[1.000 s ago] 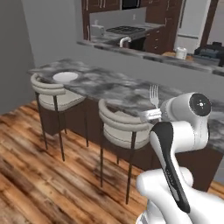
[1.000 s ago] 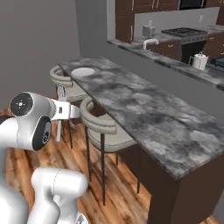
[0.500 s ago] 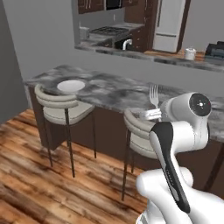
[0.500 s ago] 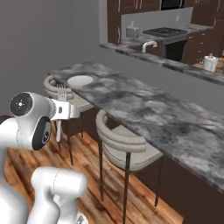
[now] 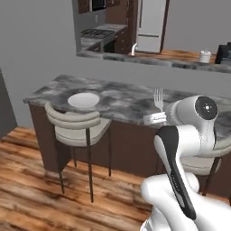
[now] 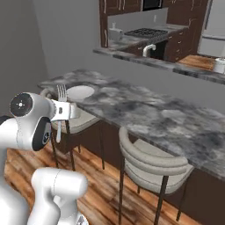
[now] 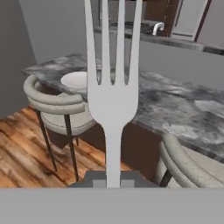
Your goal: Take the fork and place it on the left side of the plate. Then take the spoon and place it on the right side of the plate. Make sure they're directly next to the plate.
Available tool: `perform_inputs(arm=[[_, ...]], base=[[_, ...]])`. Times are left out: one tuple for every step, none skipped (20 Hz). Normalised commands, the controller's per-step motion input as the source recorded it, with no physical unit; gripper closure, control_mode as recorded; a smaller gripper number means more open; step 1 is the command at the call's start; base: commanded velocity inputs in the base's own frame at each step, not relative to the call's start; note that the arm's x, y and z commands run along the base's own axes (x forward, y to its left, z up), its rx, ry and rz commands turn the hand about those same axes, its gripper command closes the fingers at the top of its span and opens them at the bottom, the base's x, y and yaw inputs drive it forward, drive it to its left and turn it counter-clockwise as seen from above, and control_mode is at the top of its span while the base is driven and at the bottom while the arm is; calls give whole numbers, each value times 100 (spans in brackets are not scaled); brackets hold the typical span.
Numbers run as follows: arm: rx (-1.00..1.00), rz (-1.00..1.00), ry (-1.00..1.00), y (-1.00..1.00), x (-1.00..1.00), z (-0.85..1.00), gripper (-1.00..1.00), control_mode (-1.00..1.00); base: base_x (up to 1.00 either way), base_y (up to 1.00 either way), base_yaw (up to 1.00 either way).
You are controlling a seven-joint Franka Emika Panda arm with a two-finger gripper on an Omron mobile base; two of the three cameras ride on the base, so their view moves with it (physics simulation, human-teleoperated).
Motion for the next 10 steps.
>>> perform_inputs(arm=[[0,0,0,0,0,0,100,100],[0,0,0,0,0,0,100,100],[0,0,0,0,0,0,100,100],[0,0,0,0,0,0,100,100],[0,0,0,0,0,0,100,100],[0,0,0,0,0,0,100,100],[0,0,0,0,0,0,100,100],[0,0,0,0,0,0,100,100],[0,0,0,0,0,0,100,100],[0,0,0,0,0,0,100,100]], base=[[39,100,-34],[39,100,-34],[39,100,-34],[39,100,-34],[39,100,-34],[39,100,-34],[39,100,-34],[39,100,-34],[39,100,-34],[39,100,-34]])
